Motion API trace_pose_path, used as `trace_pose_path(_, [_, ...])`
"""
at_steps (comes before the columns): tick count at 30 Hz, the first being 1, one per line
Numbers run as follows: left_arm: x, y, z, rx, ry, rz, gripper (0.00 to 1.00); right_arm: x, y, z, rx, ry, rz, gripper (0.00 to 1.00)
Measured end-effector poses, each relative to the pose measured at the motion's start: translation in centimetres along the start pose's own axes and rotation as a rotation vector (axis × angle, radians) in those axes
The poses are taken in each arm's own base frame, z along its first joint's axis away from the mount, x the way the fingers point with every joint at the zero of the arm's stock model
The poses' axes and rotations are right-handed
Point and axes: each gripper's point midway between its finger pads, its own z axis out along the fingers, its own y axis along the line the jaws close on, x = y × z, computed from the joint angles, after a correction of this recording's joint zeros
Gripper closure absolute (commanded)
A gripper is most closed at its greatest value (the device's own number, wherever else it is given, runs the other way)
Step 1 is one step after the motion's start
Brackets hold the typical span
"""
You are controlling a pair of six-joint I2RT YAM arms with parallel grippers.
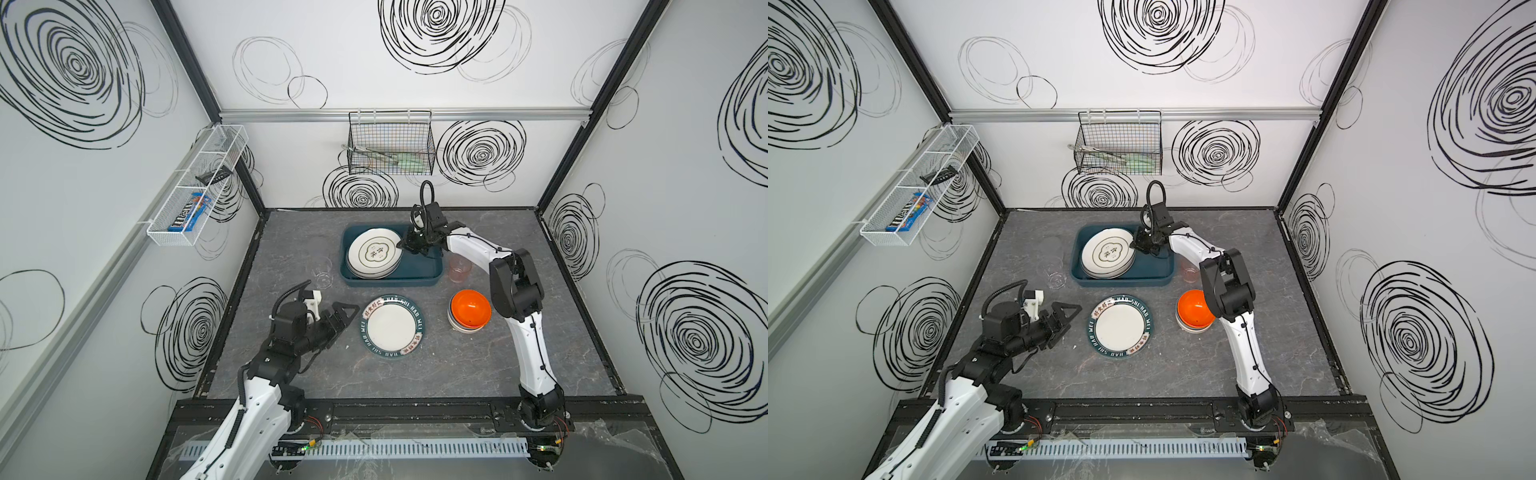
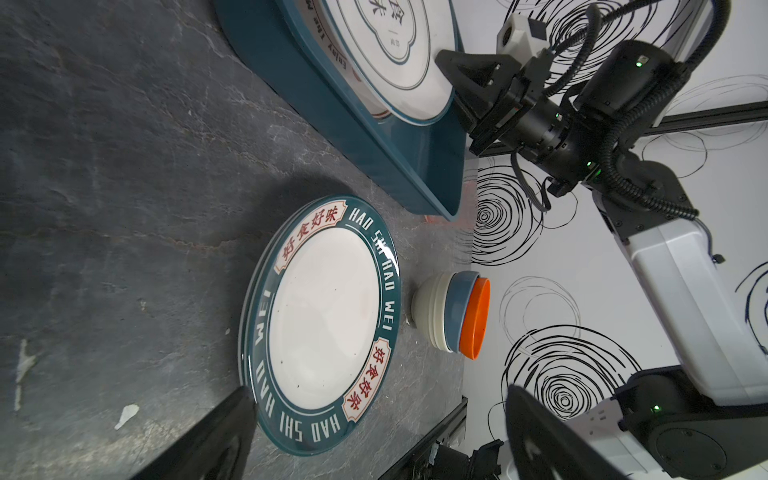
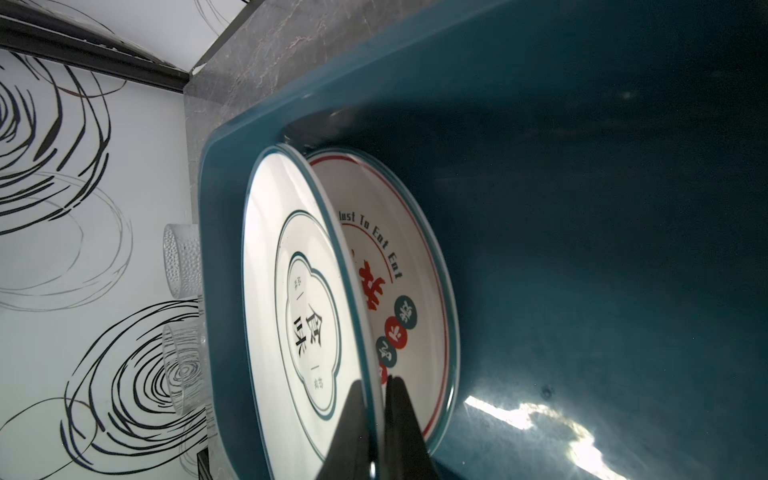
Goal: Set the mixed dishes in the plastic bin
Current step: 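Lower the held white plates into the teal bin with the right gripper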
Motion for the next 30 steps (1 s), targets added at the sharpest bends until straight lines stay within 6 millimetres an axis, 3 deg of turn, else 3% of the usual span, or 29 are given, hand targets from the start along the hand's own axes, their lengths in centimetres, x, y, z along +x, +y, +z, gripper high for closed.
trace_pose_path(23, [0.3, 0.5, 0.1, -0.012, 0.012, -0.011, 0.04, 0.3, -1.5, 1.3, 0.037, 0.010, 0.014, 0.98])
trace_pose_path(30, [0.5, 1.0, 0.2, -0.023, 0.018, -0.019, 0.04, 0.2, -1.4, 1.6, 0.032, 0.013, 0.014, 0.85])
